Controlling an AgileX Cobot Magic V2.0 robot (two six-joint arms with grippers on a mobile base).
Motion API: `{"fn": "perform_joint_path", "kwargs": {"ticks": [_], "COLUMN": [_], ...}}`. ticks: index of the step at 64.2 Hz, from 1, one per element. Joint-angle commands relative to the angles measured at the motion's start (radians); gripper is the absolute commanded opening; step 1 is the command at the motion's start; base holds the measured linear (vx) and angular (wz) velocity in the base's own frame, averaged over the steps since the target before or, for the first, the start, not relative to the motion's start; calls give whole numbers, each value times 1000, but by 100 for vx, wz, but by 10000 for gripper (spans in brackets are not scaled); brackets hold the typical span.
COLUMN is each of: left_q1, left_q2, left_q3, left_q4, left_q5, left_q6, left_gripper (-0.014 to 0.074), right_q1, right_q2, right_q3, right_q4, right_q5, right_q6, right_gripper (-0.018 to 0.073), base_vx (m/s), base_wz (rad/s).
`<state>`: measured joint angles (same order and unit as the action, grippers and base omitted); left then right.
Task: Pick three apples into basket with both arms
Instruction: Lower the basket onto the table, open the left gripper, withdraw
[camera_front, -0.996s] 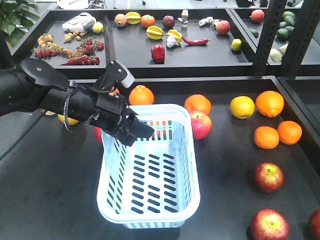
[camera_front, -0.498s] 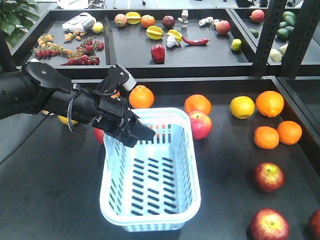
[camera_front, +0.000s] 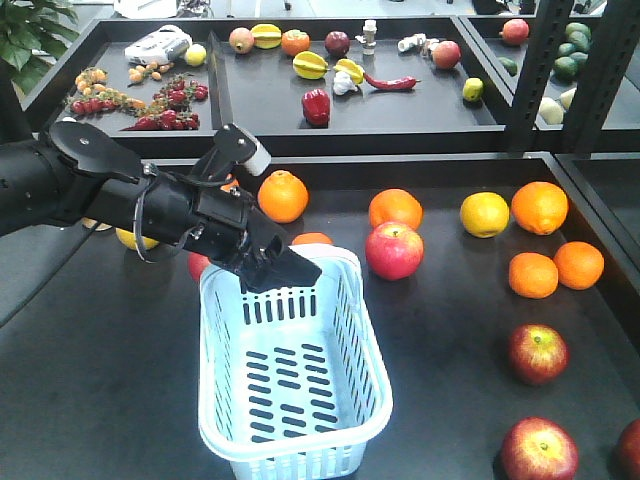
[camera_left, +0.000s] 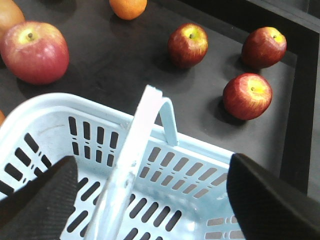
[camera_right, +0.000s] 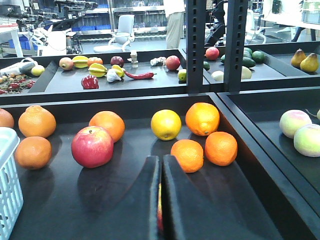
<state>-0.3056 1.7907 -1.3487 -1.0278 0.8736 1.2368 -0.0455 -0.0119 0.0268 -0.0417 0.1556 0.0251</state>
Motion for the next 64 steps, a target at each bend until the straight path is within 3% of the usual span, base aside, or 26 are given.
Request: {"fn": "perform_joint_path", "kwargs": {"ticks": [1,16,25,35,46,54,64], "left_q1": [-6,-6,-6,-3,-3,-3,-3], "left_q2": [-86,-189,-261,-357,-446,-483,-550], "left_q3": [-32,-32,-32,-32,-31,-3,159], "left_q4": [-59,-57,-57,-38,50,104,83], "left_q5": [-1,-62,-53,-1,116,221,200], "left_q6": [-6,-6,-6,-22,-88,-197,-208], "left_gripper": [588,575,495,283,-10,-8,-8], "right_q1": [-5,-5,-5,-5,-5,-5,-5], "right_q2": [-11,-11,-11,-11,-11,-11,-11], "right_q3": [13,13,13,13,13,13,13], "right_q4": [-7,-7,-7,-7,-7,-7,-7], "right_q5": [-72,-72,-72,-72,-72,-72,-72], "right_q6": [-7,-7,-7,-7,-7,-7,-7], "right_gripper": [-5,-5,-5,-5,-5,-5,-5], "base_vx": [0,0,0,0,0,0,0], "base_wz": [0,0,0,0,0,0,0]}}
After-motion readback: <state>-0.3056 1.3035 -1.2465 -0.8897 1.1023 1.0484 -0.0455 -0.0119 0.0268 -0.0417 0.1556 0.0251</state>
